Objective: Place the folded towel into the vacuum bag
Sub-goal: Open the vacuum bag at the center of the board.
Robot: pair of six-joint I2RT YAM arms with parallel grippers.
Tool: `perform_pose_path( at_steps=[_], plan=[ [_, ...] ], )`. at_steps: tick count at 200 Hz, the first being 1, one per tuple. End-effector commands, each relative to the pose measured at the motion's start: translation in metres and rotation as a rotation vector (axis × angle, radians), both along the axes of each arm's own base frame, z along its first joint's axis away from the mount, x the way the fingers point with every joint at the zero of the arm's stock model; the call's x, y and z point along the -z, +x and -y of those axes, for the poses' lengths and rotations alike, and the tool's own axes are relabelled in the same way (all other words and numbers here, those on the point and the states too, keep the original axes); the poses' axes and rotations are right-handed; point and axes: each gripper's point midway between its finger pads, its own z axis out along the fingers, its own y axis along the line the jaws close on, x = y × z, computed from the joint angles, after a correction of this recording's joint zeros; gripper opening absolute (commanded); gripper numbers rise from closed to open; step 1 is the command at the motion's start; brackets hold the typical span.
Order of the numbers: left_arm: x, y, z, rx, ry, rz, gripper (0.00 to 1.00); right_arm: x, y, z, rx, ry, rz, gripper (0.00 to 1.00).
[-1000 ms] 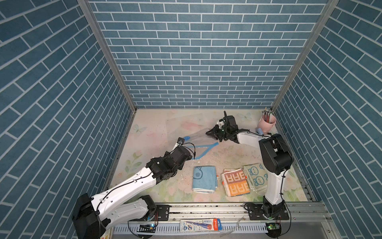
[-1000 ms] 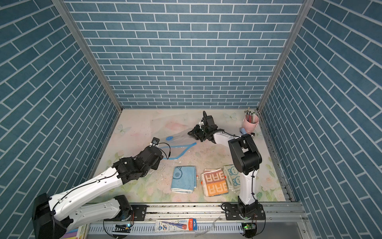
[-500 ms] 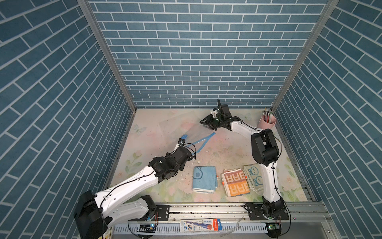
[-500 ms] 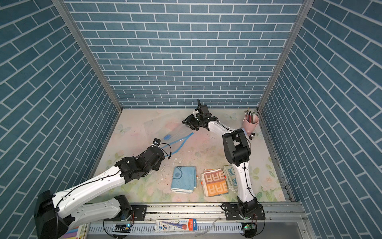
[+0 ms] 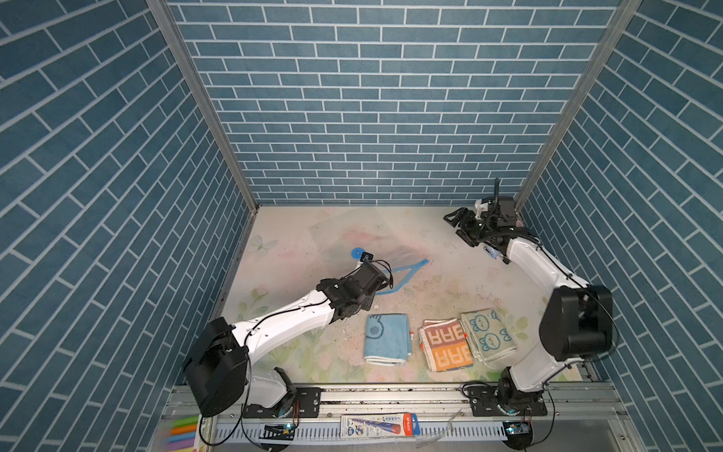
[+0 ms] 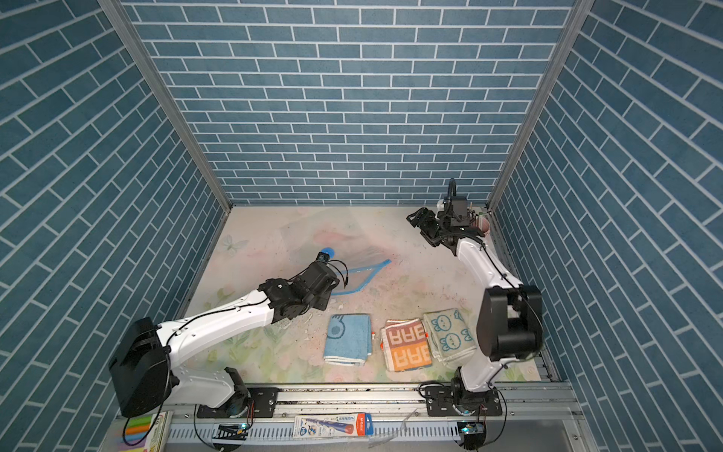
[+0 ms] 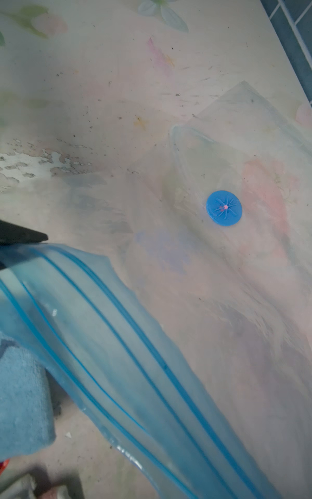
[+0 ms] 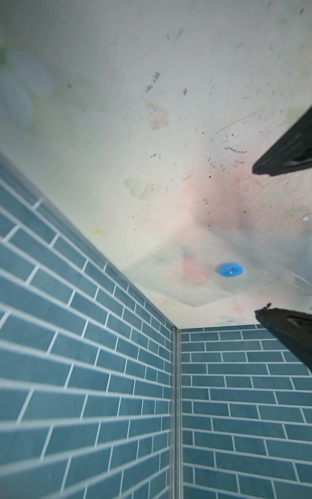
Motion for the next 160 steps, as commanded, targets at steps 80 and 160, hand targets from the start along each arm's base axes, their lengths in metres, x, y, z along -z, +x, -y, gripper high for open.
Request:
perform_pose_path(
  at_steps=[80,160],
  plan=[
    [-0.019,0.036,0.038,-0.020,-0.087,0.090,0.00,0.084,-0.110,-0.077,-0.124,-0.064,-0.142,0.75],
    [-0.041,0.043,0.026,-0.071,-0.093,0.190,0.00,0.112,-0.088,-0.135,-0.156,-0.054,-0.170,0.65]
  ],
)
